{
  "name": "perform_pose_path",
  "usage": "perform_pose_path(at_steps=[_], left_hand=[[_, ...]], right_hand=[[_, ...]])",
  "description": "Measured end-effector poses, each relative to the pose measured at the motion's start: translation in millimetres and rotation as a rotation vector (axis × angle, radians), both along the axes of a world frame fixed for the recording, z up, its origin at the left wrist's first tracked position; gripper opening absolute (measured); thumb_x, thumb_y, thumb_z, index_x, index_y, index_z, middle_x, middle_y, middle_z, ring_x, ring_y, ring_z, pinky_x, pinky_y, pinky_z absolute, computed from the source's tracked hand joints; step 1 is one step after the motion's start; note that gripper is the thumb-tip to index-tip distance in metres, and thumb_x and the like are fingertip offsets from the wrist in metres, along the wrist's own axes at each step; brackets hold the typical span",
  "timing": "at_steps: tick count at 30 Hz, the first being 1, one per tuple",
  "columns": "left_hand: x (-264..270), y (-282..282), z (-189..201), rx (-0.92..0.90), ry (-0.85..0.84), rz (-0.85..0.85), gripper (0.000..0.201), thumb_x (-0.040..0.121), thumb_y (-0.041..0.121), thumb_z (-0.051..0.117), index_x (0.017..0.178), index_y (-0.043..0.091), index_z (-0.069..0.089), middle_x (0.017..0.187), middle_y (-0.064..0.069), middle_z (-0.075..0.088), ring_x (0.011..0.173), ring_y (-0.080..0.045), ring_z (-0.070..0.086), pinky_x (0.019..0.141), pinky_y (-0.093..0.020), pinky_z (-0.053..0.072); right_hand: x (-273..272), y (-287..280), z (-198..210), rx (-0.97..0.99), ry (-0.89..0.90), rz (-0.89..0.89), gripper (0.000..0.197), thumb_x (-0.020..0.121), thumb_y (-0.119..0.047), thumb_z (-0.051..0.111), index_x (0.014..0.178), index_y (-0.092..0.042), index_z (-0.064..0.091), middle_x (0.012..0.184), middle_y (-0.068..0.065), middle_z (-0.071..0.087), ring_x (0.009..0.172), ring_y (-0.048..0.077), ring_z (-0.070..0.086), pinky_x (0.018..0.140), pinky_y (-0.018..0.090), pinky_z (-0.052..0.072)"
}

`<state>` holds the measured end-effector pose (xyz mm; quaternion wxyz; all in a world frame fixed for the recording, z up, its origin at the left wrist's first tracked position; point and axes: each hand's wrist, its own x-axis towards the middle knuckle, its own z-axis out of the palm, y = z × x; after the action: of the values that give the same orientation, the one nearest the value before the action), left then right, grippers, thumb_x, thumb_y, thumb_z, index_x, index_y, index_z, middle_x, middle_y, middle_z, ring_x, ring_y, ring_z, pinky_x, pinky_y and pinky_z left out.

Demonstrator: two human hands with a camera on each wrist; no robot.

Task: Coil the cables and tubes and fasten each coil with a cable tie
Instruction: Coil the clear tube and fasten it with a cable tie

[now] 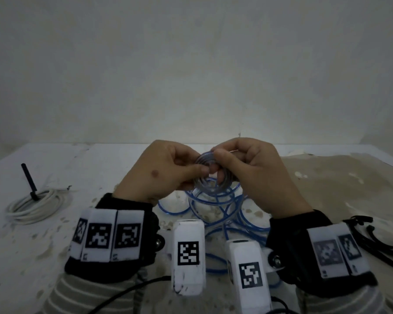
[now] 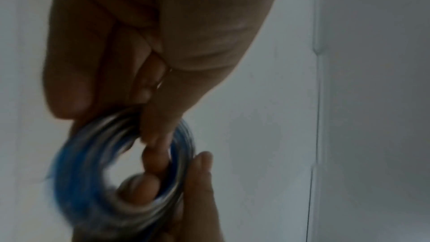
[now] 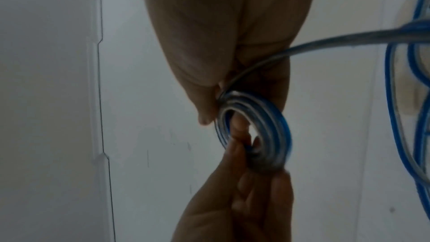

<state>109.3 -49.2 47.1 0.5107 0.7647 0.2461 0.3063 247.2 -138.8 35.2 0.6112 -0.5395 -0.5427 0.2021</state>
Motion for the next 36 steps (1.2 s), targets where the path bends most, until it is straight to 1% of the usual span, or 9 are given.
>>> perform_pose_path(at_steps=[5,8,12,17,20,23,28,31,36], left_hand=[[9.9,5.7,-4.8,-0.452,-0.326,0.059,0.004,0.075,0.009,0.064,0.072,0.01,0.062,0.062,-0.001,0.068,0.057,-0.011,0.066,0.054,-0.019,0.054],[17.0,-2.5,-5.3,-0.572,-0.382,0.005,0.007,0.071,0.012,0.064,0.075,0.01,0.059,0.071,-0.005,0.068,0.064,-0.012,0.066,0.058,-0.021,0.056],[26.0,-14.5,-14.2,-0.464,-0.154,-0.034,0.01,0.077,0.019,0.067,0.08,0.01,0.063,0.084,-0.007,0.067,0.081,-0.012,0.065,0.068,-0.028,0.056],[23.0,-15.5,-13.6,-0.257,0.023,-0.005,0.006,0.079,0.016,0.069,0.084,0.017,0.071,0.079,-0.001,0.071,0.071,-0.007,0.065,0.075,-0.034,0.053],[12.4,-7.5,-6.8,-0.141,-0.025,-0.045,0.022,0.075,0.011,0.069,0.094,0.02,0.068,0.075,0.002,0.071,0.069,-0.009,0.065,0.067,-0.026,0.052],[5.2,-6.3,-1.0,-0.121,-0.029,-0.073,0.014,0.074,0.01,0.068,0.086,0.016,0.071,0.069,-0.002,0.072,0.064,-0.009,0.067,0.062,-0.021,0.055],[7.0,-9.1,-5.1,0.019,0.117,-0.057,0.004,0.08,0.005,0.066,0.081,0.006,0.07,0.072,-0.015,0.071,0.063,-0.017,0.068,0.059,-0.024,0.057],[7.3,-9.5,-5.1,-0.06,0.073,-0.07,0.003,0.078,0.007,0.068,0.081,0.008,0.069,0.071,-0.013,0.072,0.062,-0.014,0.068,0.059,-0.023,0.057],[10.3,-11.9,-6.4,-0.073,0.012,-0.05,0.005,0.076,0.009,0.069,0.078,0.013,0.071,0.066,-0.007,0.072,0.057,-0.011,0.065,0.055,-0.021,0.054]], right_hand=[[-3.7,8.1,-5.3,0.051,0.168,0.034,0.022,0.095,-0.014,0.045,0.094,-0.02,0.066,0.077,-0.003,0.071,0.075,0.011,0.065,0.071,0.033,0.054],[-3.4,10.2,-4.2,0.144,0.263,-0.009,0.022,0.096,-0.011,0.044,0.095,-0.017,0.066,0.072,-0.003,0.068,0.072,0.014,0.063,0.071,0.033,0.055],[6.7,7.5,-0.6,0.228,0.372,-0.044,0.021,0.094,-0.005,0.046,0.094,-0.012,0.066,0.062,0.0,0.064,0.054,0.011,0.056,0.057,0.023,0.052],[11.9,0.3,2.1,0.122,0.132,-0.057,0.021,0.093,-0.002,0.047,0.091,-0.012,0.065,0.057,-0.002,0.06,0.046,0.008,0.048,0.05,0.02,0.047],[16.6,-6.8,5.0,0.003,-0.031,0.022,0.023,0.092,0.0,0.048,0.088,-0.014,0.066,0.056,-0.003,0.059,0.046,0.008,0.047,0.047,0.018,0.041],[18.7,-9.2,5.0,-0.042,-0.138,0.033,0.022,0.092,-0.003,0.051,0.088,-0.016,0.068,0.057,-0.003,0.06,0.045,0.007,0.049,0.047,0.018,0.042],[14.7,-3.9,1.0,-0.057,-0.424,-0.07,0.015,0.09,-0.009,0.057,0.094,-0.012,0.071,0.047,-0.026,0.056,0.047,0.0,0.055,0.051,0.009,0.04],[14.3,-2.6,0.5,0.0,-0.435,-0.115,0.014,0.089,-0.009,0.059,0.092,-0.01,0.072,0.048,-0.032,0.054,0.052,-0.007,0.057,0.055,0.007,0.039],[13.1,-2.1,1.2,0.025,-0.423,-0.125,0.013,0.088,-0.01,0.059,0.091,-0.011,0.072,0.05,-0.03,0.056,0.05,-0.001,0.057,0.053,0.009,0.04]])
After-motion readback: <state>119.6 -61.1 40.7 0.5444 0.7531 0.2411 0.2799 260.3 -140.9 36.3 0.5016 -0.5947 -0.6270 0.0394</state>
